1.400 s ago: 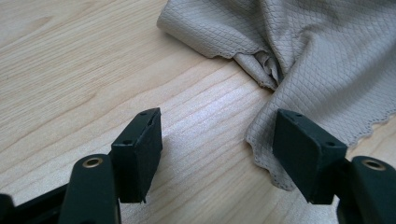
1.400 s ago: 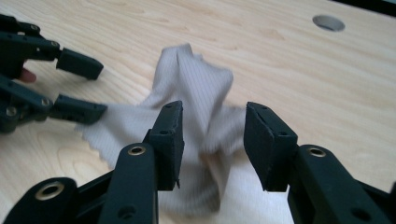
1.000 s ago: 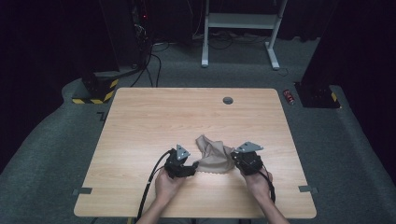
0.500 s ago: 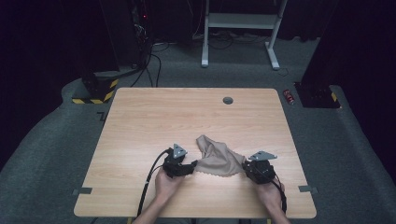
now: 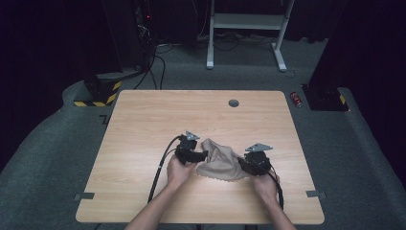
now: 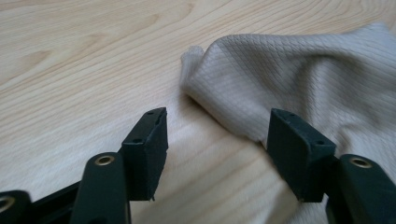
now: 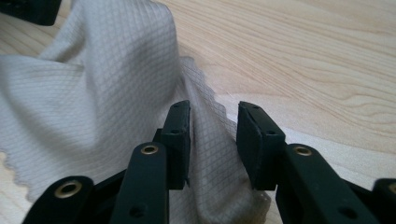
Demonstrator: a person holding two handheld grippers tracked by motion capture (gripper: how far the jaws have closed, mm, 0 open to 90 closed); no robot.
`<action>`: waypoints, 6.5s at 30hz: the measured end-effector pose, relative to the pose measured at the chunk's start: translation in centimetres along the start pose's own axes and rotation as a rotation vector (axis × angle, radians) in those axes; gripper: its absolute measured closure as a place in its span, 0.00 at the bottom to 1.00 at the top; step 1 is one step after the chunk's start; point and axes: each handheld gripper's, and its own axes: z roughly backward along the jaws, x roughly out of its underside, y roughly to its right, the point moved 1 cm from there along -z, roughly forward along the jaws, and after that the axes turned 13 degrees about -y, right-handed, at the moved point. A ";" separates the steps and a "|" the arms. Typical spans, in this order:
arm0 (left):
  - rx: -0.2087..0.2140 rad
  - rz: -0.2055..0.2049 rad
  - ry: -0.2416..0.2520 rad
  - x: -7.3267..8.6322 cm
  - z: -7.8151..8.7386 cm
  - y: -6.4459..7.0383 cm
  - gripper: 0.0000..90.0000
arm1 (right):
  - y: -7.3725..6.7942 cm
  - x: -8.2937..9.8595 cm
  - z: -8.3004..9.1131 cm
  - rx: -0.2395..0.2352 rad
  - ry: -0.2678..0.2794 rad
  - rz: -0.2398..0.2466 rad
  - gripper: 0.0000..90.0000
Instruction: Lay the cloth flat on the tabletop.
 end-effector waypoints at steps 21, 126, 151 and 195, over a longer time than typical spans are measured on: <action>0.054 -0.033 -0.058 -1.1 0.6 -1.6 0.99 | 0.0 0.2 0.4 0.006 0.000 0.045 0.99; -0.038 -0.066 -0.025 9.8 5.3 -2.7 0.69 | -3.7 3.1 4.8 -0.130 0.056 0.209 0.99; -0.031 -0.078 -0.011 10.0 5.3 -2.7 0.73 | -3.4 2.6 2.8 -0.122 0.074 0.185 0.97; -0.031 -0.103 -0.043 9.6 5.4 -2.5 0.78 | -4.3 4.1 3.6 -0.153 0.117 0.170 0.92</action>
